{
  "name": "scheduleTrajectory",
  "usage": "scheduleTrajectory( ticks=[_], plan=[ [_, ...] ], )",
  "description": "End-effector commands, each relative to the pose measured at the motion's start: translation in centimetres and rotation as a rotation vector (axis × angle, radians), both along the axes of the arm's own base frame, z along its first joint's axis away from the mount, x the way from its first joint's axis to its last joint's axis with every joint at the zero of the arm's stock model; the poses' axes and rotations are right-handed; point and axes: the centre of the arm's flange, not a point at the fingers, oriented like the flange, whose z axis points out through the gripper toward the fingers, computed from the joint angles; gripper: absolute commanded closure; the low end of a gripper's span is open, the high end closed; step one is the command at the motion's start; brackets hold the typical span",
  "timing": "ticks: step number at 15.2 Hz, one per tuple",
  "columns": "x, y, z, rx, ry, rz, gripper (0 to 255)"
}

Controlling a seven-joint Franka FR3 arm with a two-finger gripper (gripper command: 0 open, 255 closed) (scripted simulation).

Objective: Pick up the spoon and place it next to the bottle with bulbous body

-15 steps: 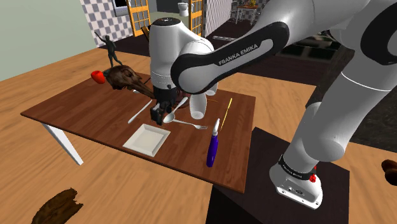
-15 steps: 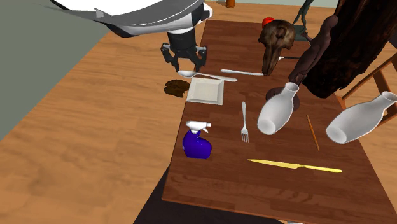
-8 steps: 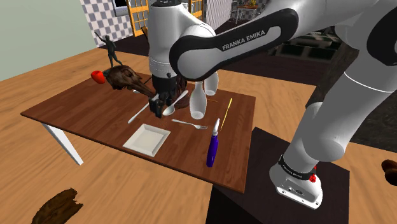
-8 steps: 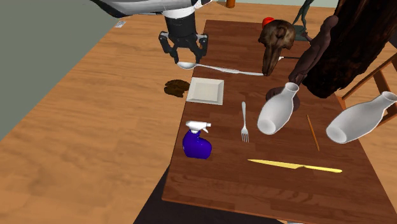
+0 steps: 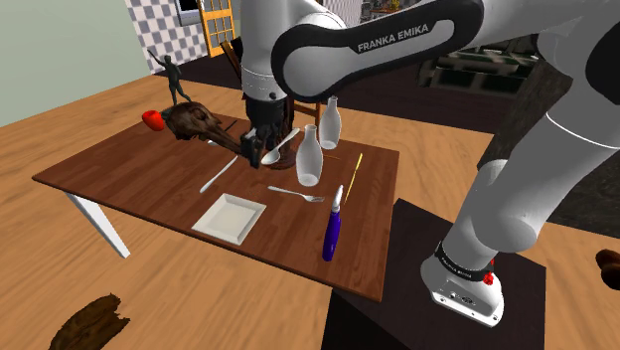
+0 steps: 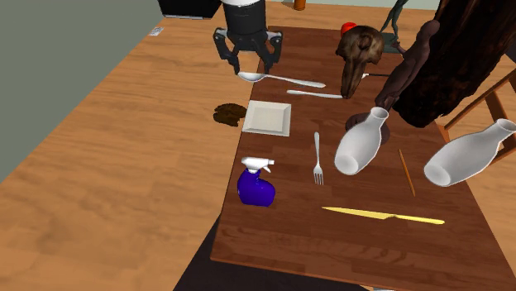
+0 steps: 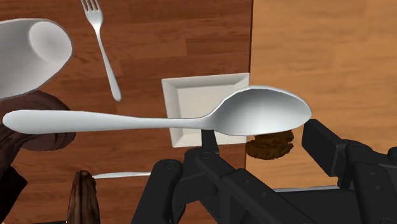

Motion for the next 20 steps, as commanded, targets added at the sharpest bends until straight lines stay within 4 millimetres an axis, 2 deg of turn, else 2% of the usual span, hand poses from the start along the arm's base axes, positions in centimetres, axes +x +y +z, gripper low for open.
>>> scheduleTrajectory(
  ticks=[1, 20],
  plan=[
    [0.0, -2.6, -0.2, 0.0, 0.0, 0.001, 255],
    [-0.3, -27.7, -0.1, 0.0, 0.0, 0.001, 255]
  ],
)
